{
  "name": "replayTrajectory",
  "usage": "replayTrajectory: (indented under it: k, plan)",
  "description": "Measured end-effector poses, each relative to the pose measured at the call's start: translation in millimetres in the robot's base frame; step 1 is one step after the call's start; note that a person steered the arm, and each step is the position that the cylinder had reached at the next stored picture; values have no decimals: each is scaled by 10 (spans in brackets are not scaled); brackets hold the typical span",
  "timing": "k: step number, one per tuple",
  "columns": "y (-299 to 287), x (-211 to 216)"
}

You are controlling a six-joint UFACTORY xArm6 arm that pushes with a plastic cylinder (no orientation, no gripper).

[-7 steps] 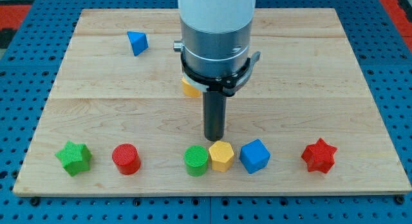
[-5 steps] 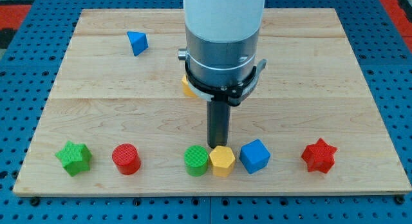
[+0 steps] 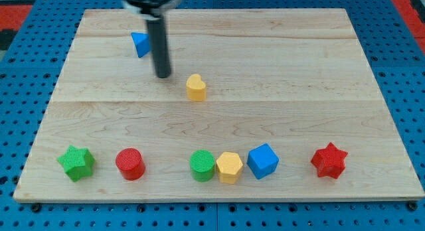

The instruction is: Push the yellow heart closer to the green circle

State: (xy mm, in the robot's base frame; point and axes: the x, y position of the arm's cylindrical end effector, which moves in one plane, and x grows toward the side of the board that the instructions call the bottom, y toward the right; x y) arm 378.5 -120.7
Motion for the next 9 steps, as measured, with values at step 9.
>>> replayTrajectory:
  k: [9]
  plan:
    - [540,1431]
